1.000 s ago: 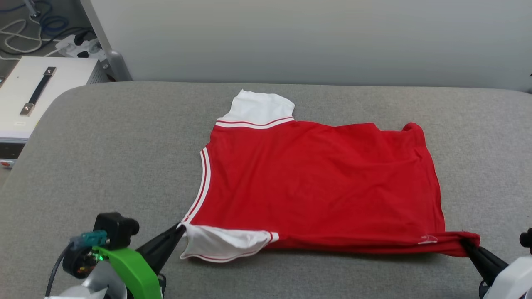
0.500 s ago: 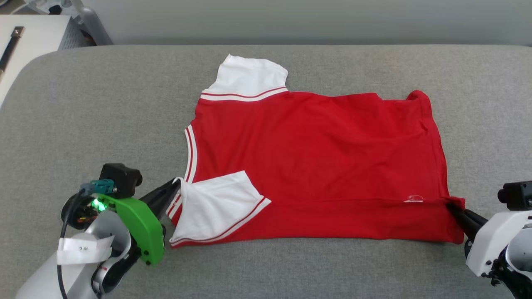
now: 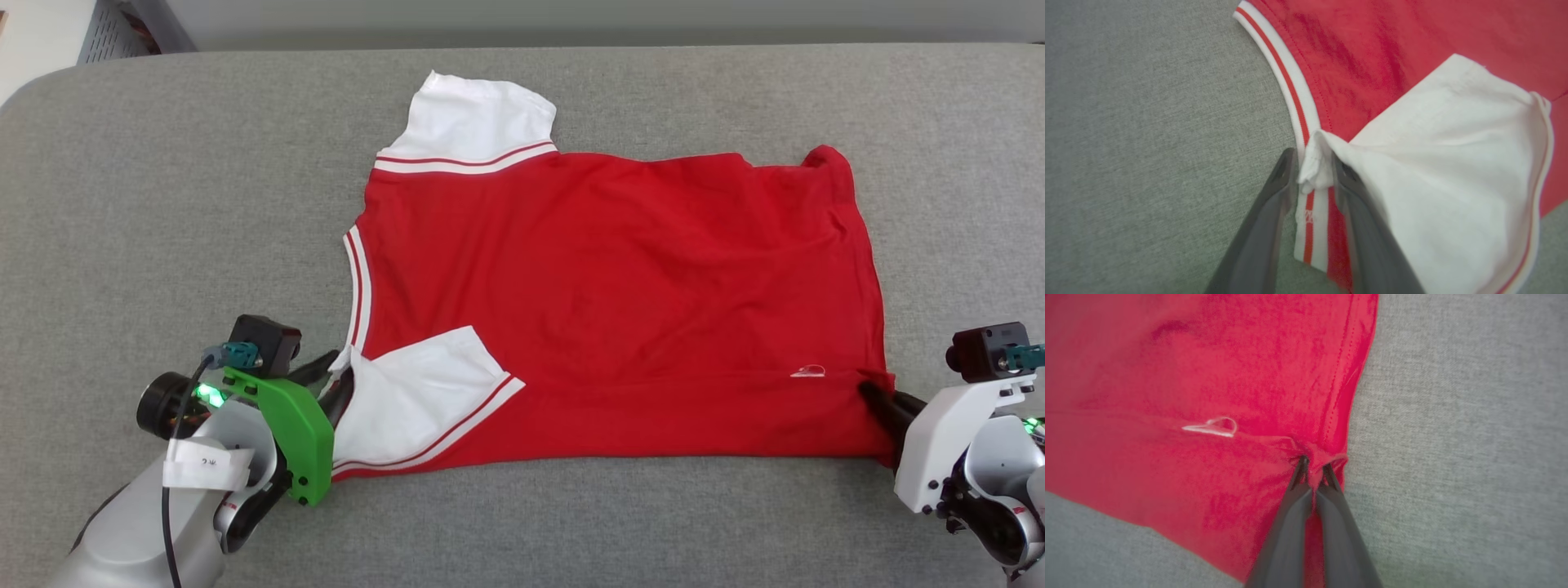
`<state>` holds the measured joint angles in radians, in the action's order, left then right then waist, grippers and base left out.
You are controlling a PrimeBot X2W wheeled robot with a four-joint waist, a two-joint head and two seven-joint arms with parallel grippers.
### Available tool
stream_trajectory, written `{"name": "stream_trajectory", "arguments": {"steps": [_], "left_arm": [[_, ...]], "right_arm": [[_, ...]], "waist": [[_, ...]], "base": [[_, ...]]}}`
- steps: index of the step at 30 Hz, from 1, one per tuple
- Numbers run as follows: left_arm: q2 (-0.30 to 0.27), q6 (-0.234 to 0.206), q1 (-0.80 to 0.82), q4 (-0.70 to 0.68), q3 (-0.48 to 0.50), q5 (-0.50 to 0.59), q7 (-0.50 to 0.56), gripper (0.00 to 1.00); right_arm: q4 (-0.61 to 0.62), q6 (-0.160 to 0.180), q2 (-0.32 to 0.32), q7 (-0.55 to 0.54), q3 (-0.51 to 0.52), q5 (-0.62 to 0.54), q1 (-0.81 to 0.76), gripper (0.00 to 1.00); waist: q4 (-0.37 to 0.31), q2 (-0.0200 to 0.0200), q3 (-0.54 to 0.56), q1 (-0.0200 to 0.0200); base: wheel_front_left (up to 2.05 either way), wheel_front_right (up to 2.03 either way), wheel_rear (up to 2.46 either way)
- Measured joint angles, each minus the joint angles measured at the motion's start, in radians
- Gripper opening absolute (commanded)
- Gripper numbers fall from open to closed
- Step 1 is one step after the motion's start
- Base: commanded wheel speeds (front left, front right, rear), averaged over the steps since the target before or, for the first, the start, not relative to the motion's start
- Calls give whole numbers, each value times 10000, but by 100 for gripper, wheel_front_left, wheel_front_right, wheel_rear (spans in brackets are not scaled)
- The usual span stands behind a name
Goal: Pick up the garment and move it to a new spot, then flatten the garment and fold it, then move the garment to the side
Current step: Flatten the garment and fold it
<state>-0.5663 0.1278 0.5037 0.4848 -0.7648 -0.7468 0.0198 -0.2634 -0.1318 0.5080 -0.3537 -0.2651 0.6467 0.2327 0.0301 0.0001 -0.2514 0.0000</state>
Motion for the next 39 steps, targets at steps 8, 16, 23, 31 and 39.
{"name": "stream_trajectory", "arguments": {"steps": [8,16,23,31,39], "left_arm": [[585,0,109,1187,6,-299,-1053,100],[855,-345,-220,1078,541,-938,-1687,100],[798,-1446,-1335,-213,769,-1338,-1396,100],[-238,-3668,-3008,-3388,539,-1898,1104,100],[-616,-4514,-3058,-4196,368,-1835,1916,100]], "right_arm": [[-196,0,-171,119,-77,-75,4,100],[516,0,-280,-44,339,-385,-546,100],[1735,0,-640,-855,1135,-932,-1536,100],[4052,0,-1768,-2458,2642,-1979,-3044,100],[4903,2,-2199,-3024,2899,-2305,-3168,100]], "waist": [[46,0,456,0],[72,0,1250,0],[92,0,1935,0],[42,0,2005,0],[-84,0,1519,0]], "base": [[0,0,0],[0,0,0],[0,0,0],[0,0,0],[0,0,0]]}}
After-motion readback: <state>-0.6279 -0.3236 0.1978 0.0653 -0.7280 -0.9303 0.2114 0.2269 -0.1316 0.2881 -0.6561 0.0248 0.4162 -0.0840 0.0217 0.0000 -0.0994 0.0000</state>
